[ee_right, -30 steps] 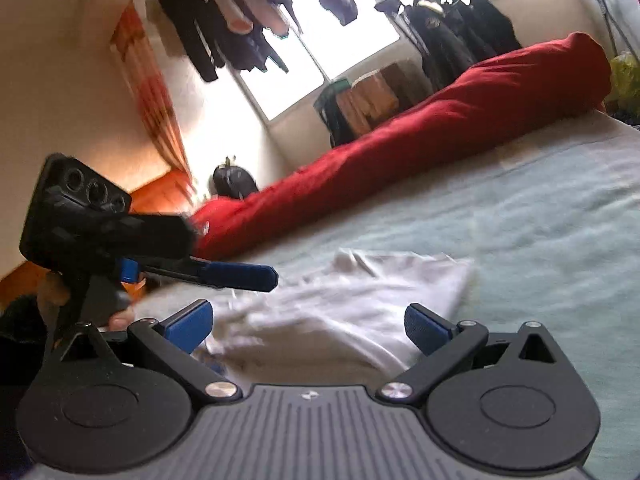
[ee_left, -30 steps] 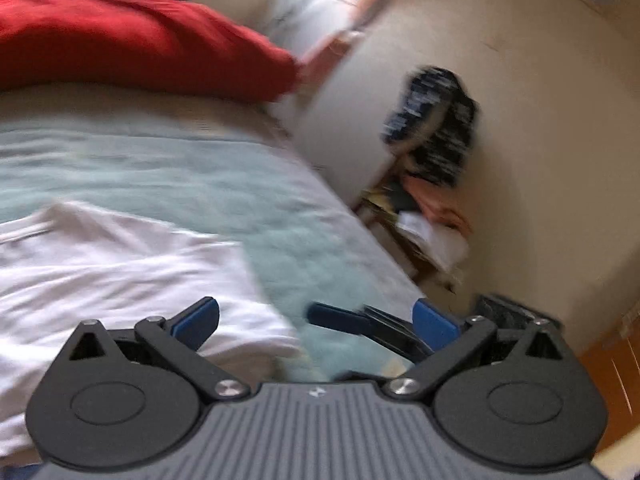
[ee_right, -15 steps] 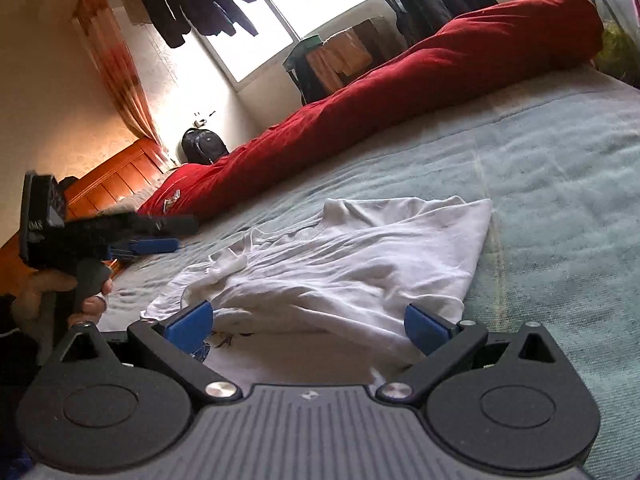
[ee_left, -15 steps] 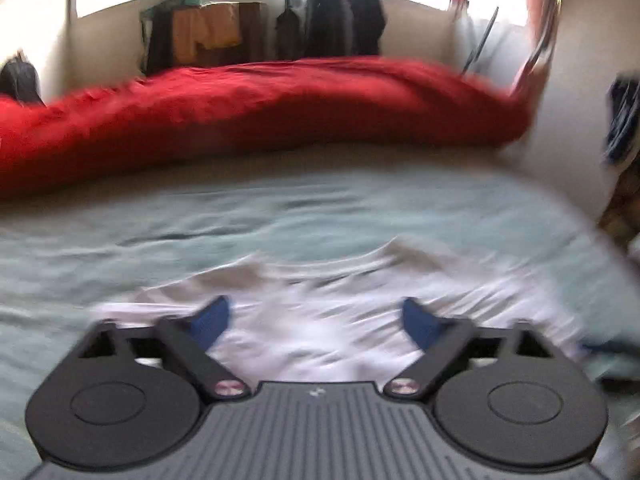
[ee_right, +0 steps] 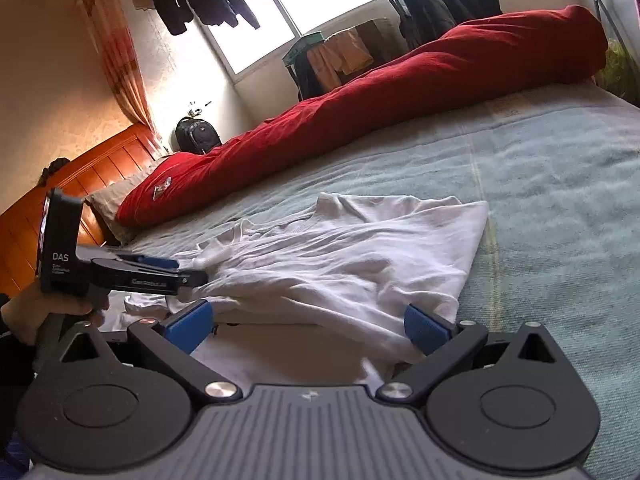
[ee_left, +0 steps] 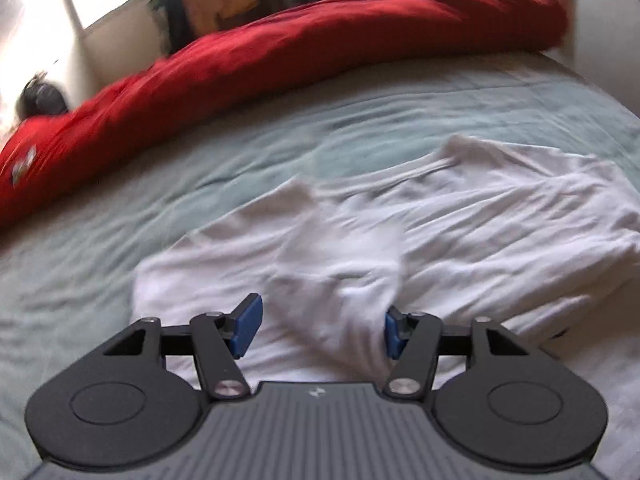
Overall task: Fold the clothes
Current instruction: 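Carry the sleeve over the shirt body with the left gripper and release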
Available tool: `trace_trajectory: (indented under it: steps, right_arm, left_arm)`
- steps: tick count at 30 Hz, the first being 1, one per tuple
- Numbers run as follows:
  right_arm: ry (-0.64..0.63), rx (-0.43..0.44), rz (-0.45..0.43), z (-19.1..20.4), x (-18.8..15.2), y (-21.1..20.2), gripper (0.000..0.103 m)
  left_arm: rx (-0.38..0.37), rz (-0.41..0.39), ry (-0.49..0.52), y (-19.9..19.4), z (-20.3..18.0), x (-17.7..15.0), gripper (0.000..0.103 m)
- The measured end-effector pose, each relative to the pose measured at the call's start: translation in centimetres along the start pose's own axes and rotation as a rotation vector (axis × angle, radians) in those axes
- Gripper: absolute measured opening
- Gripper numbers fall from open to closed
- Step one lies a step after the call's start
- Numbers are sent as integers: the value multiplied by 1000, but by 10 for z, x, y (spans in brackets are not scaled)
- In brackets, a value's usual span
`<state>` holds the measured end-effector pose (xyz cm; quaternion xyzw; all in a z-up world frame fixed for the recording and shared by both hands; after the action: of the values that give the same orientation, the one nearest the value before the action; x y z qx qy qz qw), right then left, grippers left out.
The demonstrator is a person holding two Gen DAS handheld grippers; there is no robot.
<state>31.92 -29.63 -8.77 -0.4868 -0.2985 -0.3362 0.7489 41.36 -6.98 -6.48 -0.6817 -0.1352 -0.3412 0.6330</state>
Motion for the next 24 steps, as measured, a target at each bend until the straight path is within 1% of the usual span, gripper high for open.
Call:
trace_trajectory:
  steps: [2,4,6,8,9,11,12,13,17,22,24]
  right_arm:
    - [-5,2,-2,1,0,0,103]
    - [-8,5,-4,2,-1,-1,103]
    - [-14,5,-2,2,-1,1,103]
    - [-21,0,1,3,-2,2,103]
    - [-25,-1,2,3,-2,3,103]
    - [-30,-2,1,3,-3,3,103]
    - [-32,-2,0,3,-3,3,103]
    - [-34,-1,0,3,-3,3,103]
    - [-38,-1,2,3,-3,3,103]
    - [-39,-3,2,4,-4,2,103]
    - [-38,-3,3,4,-4,3,103]
  left_arm:
    - [2,-13,-57,-1,11,-5,59]
    - [-24,-20,-112,-1,18,-6,59]
    - [-52,-28,-142,2,18,-3,58]
    - [-50,-31,-164,8,18,2,57]
    - [-44,-33,-182,11,20,5,54]
    - [-41,-44,-281,11,31,7,52]
    - [-52,-52,-327,9,36,5,52]
    - [-62,-59,-349,5,39,1,52]
    - [-68,-68,-402,-11,46,-25,52]
    - [-149,-152,-502,-23,62,-42,50]
    - [-208,-186,-554,-24,70,-41,52]
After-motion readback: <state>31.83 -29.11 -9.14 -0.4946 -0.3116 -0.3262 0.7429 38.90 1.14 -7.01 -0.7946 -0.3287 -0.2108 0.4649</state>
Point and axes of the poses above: each gripper's, at about its wrist camera, not at the fingertips, and y roughly the way its jaws point, z to its left, x to its top, the point moved 3 cm from there along y, roughly the way its jaws point, and after that the axes turned 14 degrees about -x, right-handed, at the moved point
